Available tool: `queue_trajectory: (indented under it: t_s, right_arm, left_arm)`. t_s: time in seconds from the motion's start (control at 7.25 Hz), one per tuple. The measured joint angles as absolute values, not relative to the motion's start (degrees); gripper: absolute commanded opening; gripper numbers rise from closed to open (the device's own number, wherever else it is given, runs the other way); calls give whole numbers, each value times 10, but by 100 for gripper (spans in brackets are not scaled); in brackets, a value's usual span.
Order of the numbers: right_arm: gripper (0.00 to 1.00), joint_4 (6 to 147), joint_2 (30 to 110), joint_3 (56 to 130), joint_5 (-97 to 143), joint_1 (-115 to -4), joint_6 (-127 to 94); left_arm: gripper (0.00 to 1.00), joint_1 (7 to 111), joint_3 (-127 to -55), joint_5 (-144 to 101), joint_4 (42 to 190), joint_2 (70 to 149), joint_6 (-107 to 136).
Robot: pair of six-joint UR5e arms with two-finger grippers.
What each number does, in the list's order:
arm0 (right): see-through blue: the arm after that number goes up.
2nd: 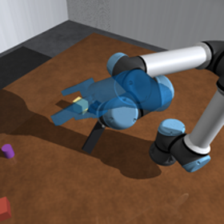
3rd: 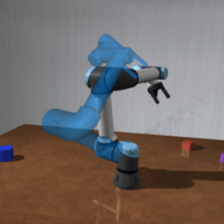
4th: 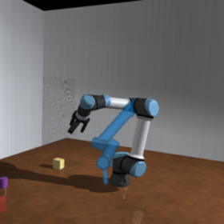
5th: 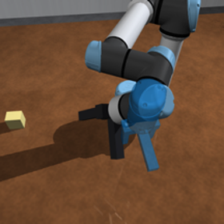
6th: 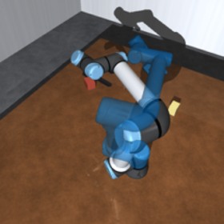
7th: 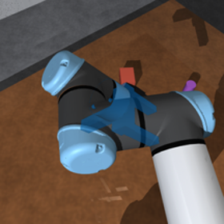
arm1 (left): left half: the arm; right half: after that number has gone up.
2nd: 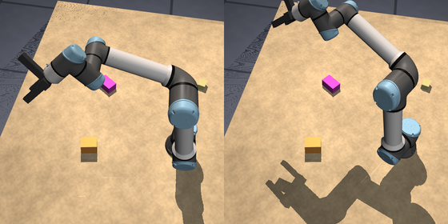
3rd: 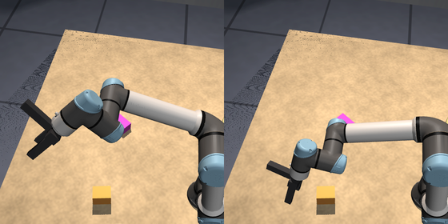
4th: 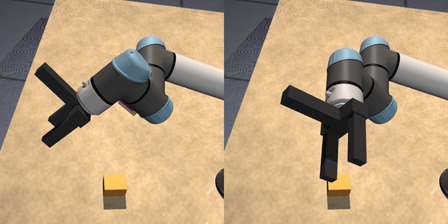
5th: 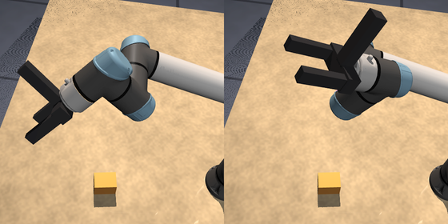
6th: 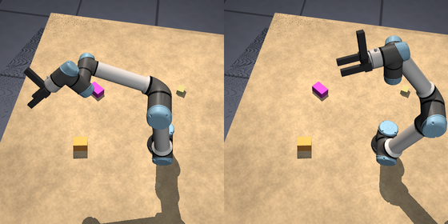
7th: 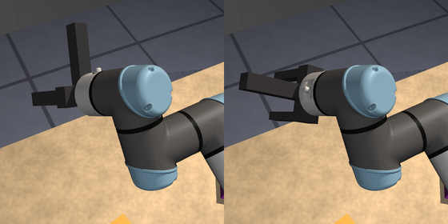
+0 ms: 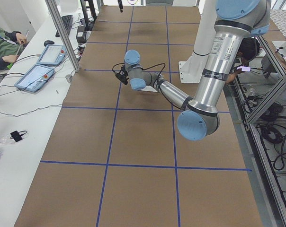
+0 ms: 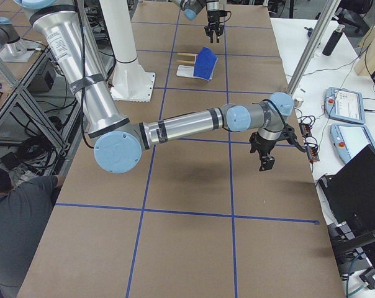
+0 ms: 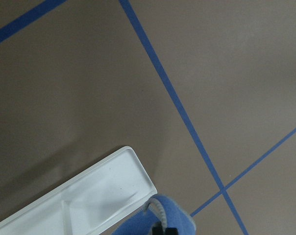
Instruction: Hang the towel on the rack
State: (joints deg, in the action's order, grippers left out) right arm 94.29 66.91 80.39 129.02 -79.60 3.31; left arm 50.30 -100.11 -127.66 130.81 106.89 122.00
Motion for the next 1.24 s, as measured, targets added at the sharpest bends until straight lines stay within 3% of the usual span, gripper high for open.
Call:
queue_trajectory:
  t_s: [0.55, 0.83, 1.24]
  right_arm:
    - [100, 936, 734, 805, 1290, -842, 97]
    - [100, 934, 775, 809, 1286, -868, 131]
    - [100, 933, 809, 807, 1285, -881, 138]
  left_arm:
    - [97, 564, -949, -1271, 1304, 1063, 1010]
    - [97, 613, -943, -1272, 1275, 1032, 776]
    - [97, 699, -945, -1275, 1092, 1014, 392]
